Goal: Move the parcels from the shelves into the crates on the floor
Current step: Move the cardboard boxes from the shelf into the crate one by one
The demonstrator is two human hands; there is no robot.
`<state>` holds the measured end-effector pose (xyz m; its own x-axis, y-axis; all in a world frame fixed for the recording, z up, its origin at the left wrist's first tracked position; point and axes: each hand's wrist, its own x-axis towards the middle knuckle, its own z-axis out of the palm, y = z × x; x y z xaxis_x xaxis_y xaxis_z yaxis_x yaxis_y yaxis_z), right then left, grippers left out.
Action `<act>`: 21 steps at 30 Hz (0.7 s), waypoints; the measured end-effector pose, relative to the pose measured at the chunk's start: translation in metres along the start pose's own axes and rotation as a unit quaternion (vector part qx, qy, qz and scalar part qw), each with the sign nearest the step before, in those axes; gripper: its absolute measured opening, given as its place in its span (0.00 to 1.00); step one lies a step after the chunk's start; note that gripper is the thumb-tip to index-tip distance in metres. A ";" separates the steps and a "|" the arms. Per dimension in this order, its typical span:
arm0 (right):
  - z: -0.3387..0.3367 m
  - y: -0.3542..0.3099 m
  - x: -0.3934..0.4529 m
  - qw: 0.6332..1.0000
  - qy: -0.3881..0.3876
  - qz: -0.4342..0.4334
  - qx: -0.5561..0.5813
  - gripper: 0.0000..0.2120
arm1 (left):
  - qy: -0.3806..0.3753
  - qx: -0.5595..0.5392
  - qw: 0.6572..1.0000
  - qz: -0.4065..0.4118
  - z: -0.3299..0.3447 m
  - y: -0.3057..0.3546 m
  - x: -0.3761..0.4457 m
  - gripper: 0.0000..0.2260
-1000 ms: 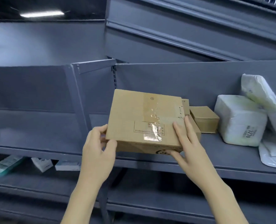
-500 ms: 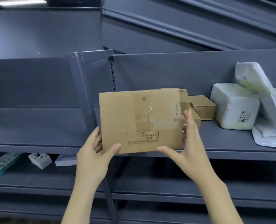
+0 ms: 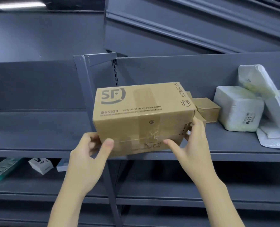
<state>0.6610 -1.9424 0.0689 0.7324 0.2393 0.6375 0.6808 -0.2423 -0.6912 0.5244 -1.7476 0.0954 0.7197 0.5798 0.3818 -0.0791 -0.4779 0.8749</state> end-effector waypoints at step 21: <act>-0.002 -0.007 0.005 0.996 -0.068 0.038 0.048 0.39 | -0.016 -0.149 0.981 -0.125 0.001 0.005 0.025 0.08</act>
<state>0.6600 -1.9413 0.0780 0.7686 0.3500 0.5354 0.6151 -0.1746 -0.7689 0.5423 -1.7362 0.1088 0.7638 0.6305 0.1382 -0.0921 -0.1054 0.9902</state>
